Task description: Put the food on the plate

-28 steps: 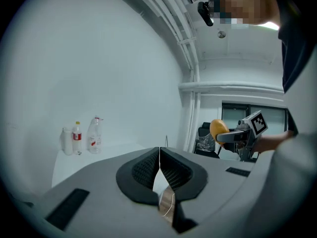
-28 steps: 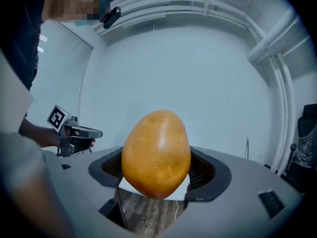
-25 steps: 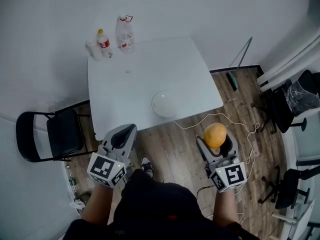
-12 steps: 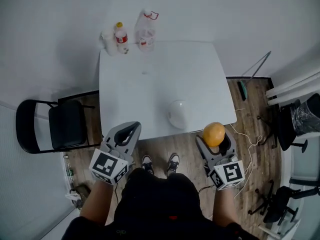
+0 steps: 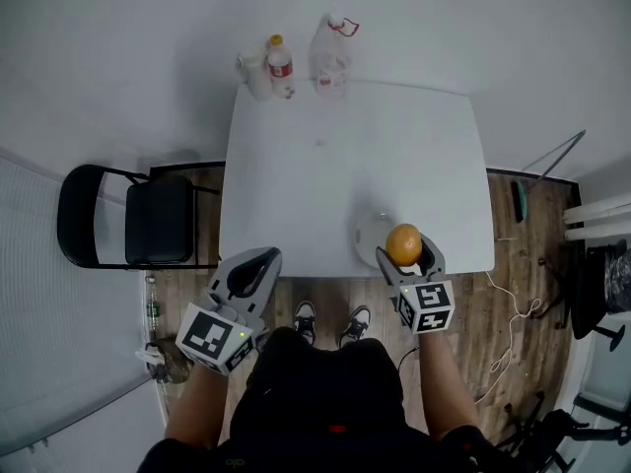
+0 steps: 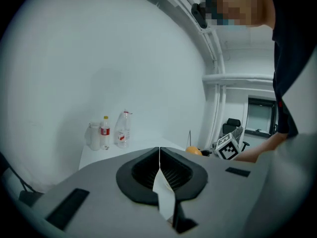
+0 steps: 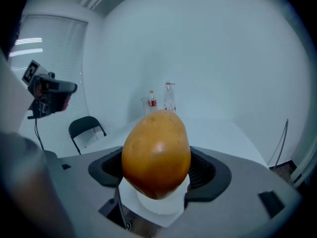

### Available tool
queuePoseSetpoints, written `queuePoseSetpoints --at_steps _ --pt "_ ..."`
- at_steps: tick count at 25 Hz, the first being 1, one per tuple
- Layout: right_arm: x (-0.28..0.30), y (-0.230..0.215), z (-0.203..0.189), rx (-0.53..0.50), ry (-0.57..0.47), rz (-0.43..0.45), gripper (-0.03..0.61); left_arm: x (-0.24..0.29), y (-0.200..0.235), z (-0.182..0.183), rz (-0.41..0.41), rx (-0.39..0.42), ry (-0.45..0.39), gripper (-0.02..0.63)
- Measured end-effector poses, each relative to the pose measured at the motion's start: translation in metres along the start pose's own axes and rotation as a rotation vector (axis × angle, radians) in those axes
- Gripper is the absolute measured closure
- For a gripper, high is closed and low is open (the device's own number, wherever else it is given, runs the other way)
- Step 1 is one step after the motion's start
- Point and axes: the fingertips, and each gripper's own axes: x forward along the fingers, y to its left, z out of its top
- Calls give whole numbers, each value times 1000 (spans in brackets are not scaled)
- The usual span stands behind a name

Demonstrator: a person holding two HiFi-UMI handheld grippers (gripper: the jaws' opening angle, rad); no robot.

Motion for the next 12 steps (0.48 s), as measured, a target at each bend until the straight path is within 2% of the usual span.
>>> queuePoseSetpoints --at_steps 7,12 --pt "59 -22 -72 2 182 18 207 4 -9 -17 73 -35 37 591" --pt "75 -27 -94 -18 240 6 207 -4 -11 -19 120 -43 26 591"
